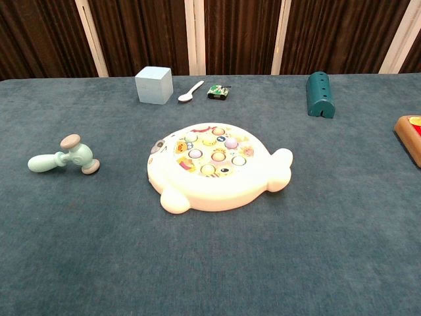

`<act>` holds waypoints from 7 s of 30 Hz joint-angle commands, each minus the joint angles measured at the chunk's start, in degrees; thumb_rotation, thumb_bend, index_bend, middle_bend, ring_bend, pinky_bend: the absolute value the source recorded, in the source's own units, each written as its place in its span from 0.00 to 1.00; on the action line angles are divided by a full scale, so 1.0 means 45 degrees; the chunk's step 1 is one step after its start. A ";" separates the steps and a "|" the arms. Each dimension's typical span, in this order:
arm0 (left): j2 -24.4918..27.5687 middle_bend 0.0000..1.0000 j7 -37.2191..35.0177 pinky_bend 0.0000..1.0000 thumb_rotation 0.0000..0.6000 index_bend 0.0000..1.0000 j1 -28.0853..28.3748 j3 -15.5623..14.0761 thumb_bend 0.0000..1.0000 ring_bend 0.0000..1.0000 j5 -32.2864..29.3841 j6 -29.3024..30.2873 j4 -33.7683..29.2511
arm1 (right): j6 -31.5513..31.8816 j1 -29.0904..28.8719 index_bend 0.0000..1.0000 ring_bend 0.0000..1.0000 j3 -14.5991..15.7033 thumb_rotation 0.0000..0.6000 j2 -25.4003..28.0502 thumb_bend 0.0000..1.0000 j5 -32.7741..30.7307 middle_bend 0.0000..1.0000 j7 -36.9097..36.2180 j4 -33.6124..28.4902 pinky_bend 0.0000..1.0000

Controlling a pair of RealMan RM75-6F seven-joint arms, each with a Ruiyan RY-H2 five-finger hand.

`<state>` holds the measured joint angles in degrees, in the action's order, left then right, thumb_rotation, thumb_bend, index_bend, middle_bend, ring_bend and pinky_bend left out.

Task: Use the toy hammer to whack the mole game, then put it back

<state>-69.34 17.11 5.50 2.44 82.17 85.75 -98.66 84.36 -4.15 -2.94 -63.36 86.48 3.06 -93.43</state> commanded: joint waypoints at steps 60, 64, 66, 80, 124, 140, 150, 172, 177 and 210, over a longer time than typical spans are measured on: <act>-0.3604 0.23 0.5993 0.11 1.00 0.48 0.6826 0.2884 0.48 0.04 -1.0053 -0.4218 0.1128 | -0.0456 -0.0221 0.00 0.00 -0.0073 1.00 -0.0036 0.25 -0.0261 0.00 -0.0613 -0.0108 0.00; -0.3779 0.23 0.6063 0.11 1.00 0.48 0.7033 0.2855 0.48 0.04 -1.0254 -0.4210 0.1342 | -0.0464 -0.0226 0.00 0.00 -0.0074 1.00 -0.0036 0.25 -0.0270 0.00 -0.0630 -0.0105 0.00; -0.3850 0.23 0.6114 0.11 1.00 0.48 0.7127 0.2795 0.48 0.04 -1.0327 -0.4244 0.1409 | -0.0463 -0.0228 0.00 0.00 -0.0079 1.00 -0.0035 0.25 -0.0274 0.00 -0.0639 -0.0101 0.00; -0.4315 0.23 0.6271 0.11 1.00 0.48 0.7570 0.2532 0.49 0.04 -1.0606 -0.4161 0.1730 | -0.0464 -0.0226 0.00 0.00 -0.0070 1.00 -0.0017 0.25 -0.0278 0.00 -0.0706 -0.0122 0.00; -0.4115 0.37 0.5462 0.37 1.00 0.58 0.7858 0.2179 0.67 0.24 -1.0566 -0.4232 0.1532 | -0.0380 -0.0181 0.00 0.00 -0.0061 1.00 -0.0001 0.25 -0.0292 0.00 -0.0627 -0.0186 0.00; -0.3824 0.43 0.5161 0.44 1.00 0.60 0.7996 0.2044 0.71 0.33 -1.0224 -0.4434 0.1104 | -0.0409 -0.0182 0.00 0.00 -0.0086 1.00 -0.0001 0.25 -0.0371 0.00 -0.0626 -0.0178 0.00; -0.3466 0.46 0.5233 0.46 1.00 0.61 0.8237 0.2123 0.72 0.36 -1.0184 -0.4496 0.0587 | -0.0475 -0.0196 0.00 0.00 -0.0119 1.00 0.0008 0.25 -0.0480 0.00 -0.0668 -0.0185 0.00; -0.2361 0.48 0.7604 0.47 1.00 0.61 1.0951 0.4001 0.72 0.38 -1.3353 -0.4202 -0.1049 | -0.0612 -0.0223 0.00 0.00 -0.0141 1.00 0.0060 0.25 -0.0602 0.00 -0.0856 -0.0351 0.00; -0.2958 0.48 0.8050 0.49 1.00 0.61 1.1866 0.4302 0.72 0.40 -1.4368 -0.4172 -0.0390 | -0.0692 -0.0237 0.00 0.00 -0.0166 1.00 0.0079 0.25 -0.0710 0.00 -0.0957 -0.0413 0.00; -0.4835 0.49 0.9704 0.50 1.00 0.61 1.4901 0.4122 0.73 0.41 -1.6900 -0.4800 0.2138 | -0.0992 -0.0276 0.00 0.00 -0.0293 1.00 0.0226 0.25 -0.1158 0.00 -0.1434 -0.0635 0.00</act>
<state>-91.11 60.80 72.52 21.00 6.15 64.11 -89.04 79.90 -5.39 -4.25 -62.34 81.26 -3.40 -96.28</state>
